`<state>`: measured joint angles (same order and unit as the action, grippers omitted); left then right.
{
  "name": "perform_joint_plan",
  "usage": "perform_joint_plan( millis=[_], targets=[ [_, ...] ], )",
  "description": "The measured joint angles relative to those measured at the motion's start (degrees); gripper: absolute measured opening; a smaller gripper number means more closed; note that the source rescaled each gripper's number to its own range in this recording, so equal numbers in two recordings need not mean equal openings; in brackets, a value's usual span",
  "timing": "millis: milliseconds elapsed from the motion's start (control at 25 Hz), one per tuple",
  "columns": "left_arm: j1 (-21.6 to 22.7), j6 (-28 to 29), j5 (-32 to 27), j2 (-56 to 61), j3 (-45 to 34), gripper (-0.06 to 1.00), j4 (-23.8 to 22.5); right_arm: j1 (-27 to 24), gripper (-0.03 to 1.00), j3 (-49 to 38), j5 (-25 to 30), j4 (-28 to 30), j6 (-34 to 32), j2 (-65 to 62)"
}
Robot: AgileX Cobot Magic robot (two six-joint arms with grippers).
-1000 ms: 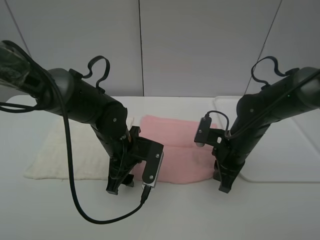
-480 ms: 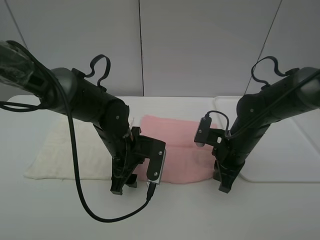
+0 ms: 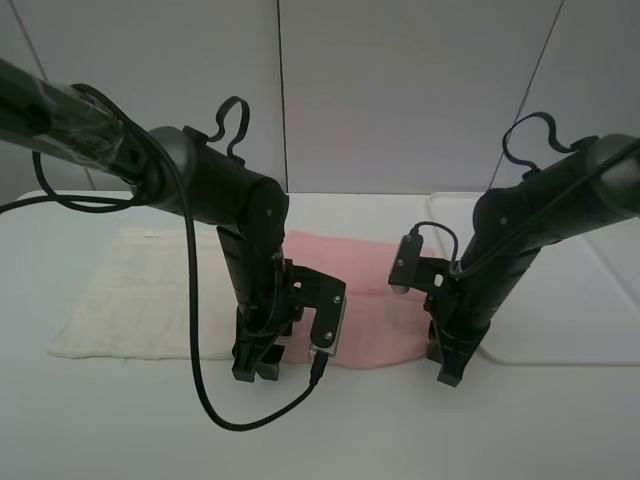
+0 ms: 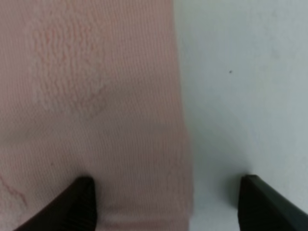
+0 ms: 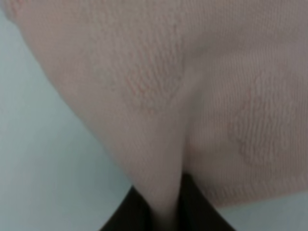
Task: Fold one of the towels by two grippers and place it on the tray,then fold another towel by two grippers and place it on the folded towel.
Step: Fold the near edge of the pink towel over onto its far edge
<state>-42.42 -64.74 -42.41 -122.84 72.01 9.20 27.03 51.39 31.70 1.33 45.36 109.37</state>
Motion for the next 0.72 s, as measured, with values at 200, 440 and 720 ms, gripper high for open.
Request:
perform_joint_plan(
  millis=[200,440,720],
  targets=[
    [0.1,0.0,-0.2,-0.2,0.3,0.75,-1.6,0.0,0.0,0.0,0.4,-0.7,0.0,0.0],
    [0.1,0.0,0.3,-0.2,0.3,0.74,-2.2,0.0,0.0,0.0,0.4,-0.8,0.0,0.0],
    [0.1,0.0,0.3,-0.2,0.3,0.74,-2.3,0.0,0.0,0.0,0.4,-0.8,0.0,0.0]
  ],
)
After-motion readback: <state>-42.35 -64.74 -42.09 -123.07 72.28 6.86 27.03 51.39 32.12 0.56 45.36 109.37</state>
